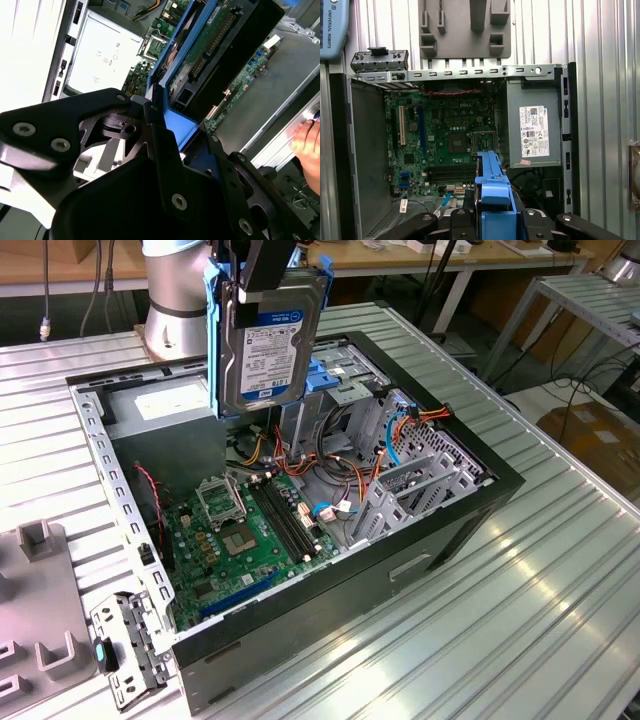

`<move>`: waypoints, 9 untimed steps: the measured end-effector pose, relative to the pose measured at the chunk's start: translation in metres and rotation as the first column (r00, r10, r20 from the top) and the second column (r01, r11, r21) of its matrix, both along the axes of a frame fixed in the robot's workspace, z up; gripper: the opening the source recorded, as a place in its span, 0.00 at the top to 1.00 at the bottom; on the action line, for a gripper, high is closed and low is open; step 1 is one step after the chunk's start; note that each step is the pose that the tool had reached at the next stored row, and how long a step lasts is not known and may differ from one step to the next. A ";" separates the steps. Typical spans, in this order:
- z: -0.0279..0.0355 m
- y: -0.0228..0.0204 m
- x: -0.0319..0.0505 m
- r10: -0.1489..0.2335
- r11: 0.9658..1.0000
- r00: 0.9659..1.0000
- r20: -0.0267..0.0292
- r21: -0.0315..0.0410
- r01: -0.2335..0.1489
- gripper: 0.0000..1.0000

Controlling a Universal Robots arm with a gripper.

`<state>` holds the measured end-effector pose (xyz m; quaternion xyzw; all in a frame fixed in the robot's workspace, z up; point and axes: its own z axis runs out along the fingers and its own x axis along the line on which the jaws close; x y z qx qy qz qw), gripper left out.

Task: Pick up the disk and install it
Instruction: 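Insert the disk into the insertion slot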

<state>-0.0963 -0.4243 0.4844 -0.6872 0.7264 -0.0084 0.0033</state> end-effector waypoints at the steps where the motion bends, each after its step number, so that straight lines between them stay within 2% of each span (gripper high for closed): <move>1: 0.0000 -0.0010 0.0000 0.000 1.000 1.000 0.000 0.000 0.000 0.63; 3: 0.0001 -0.0048 -0.0001 0.000 1.000 1.000 0.000 0.000 0.000 0.63; 5: 0.0000 -0.0132 -0.0001 0.000 1.000 1.000 0.000 0.000 0.000 0.63; 8: 0.0000 -0.0227 -0.0001 0.000 1.000 1.000 0.000 -0.001 0.000 0.63; 9: 0.0000 -0.0287 -0.0001 0.000 1.000 1.000 0.000 -0.001 0.000 0.63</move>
